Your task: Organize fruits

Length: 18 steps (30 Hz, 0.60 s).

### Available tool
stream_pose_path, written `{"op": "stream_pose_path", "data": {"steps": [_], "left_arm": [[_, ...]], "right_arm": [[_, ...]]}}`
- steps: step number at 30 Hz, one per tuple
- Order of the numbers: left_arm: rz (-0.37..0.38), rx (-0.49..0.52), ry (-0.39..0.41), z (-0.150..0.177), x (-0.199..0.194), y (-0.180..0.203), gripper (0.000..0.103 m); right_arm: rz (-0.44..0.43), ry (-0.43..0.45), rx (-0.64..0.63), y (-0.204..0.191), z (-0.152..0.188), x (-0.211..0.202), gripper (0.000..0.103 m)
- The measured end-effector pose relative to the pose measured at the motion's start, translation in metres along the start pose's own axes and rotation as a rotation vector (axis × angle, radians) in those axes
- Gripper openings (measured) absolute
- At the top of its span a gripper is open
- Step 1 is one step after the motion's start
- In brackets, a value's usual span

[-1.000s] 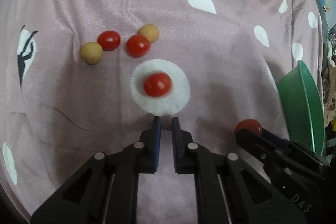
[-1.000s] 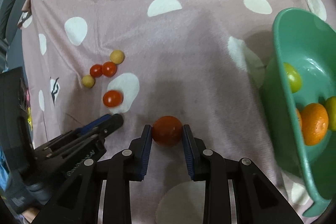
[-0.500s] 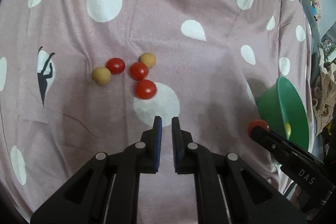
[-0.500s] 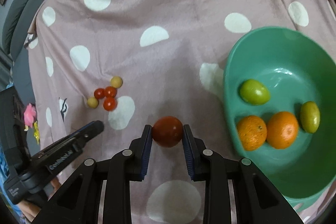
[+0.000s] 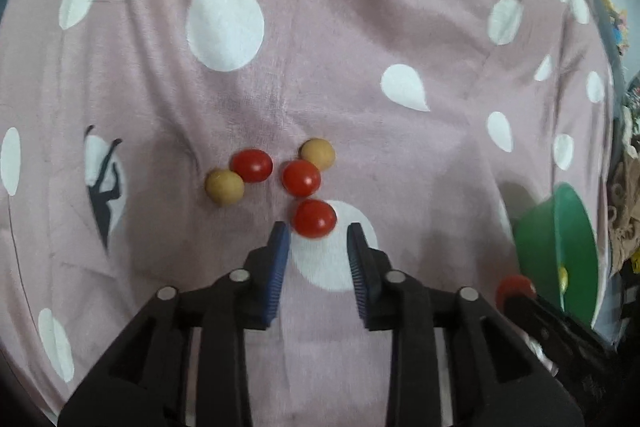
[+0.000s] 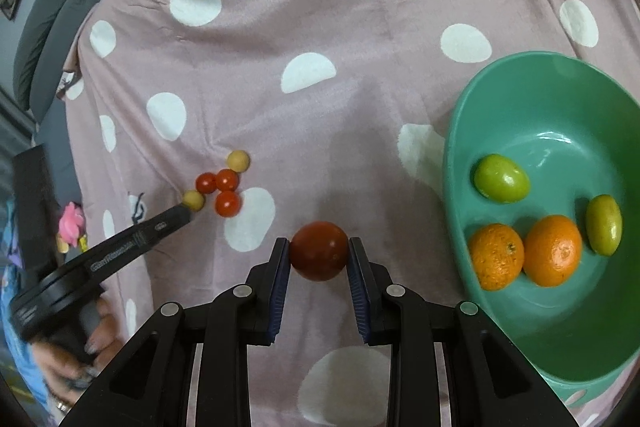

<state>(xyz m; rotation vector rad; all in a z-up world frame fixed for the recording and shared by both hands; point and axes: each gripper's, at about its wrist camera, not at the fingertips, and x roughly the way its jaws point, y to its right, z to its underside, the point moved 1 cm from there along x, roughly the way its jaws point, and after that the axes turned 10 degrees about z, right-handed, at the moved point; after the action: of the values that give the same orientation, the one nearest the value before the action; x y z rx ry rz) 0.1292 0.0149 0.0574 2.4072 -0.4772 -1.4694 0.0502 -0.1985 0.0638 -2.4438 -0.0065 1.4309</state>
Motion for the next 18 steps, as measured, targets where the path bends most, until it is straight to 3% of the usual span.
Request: {"op": "stream_pose_path", "data": {"steps": [3,7,9,13,18], "left_arm": [[0.008,-0.024,-0.036,-0.007,0.019,-0.002,0.032],[-0.074,0.007,-0.08,-0.008,0.044,-0.003,0.031],[-0.074,-0.009,-0.088,-0.009,0.051,-0.005,0.03],[-0.103,-0.002,-0.067,-0.008,0.054,-0.003,0.028],[-0.059,0.057,-0.01,-0.004,0.022,0.027,0.028]], "right_arm": [[-0.009,0.019,0.0,-0.002,-0.002,-0.005,0.03],[-0.002,0.019,0.003,-0.003,-0.002,-0.005,0.03],[0.006,0.029,0.001,-0.004,-0.003,-0.007,0.03],[0.039,0.058,0.003,-0.004,-0.005,-0.012,0.03],[0.112,0.127,0.0,0.004,-0.005,-0.029,0.03]]}}
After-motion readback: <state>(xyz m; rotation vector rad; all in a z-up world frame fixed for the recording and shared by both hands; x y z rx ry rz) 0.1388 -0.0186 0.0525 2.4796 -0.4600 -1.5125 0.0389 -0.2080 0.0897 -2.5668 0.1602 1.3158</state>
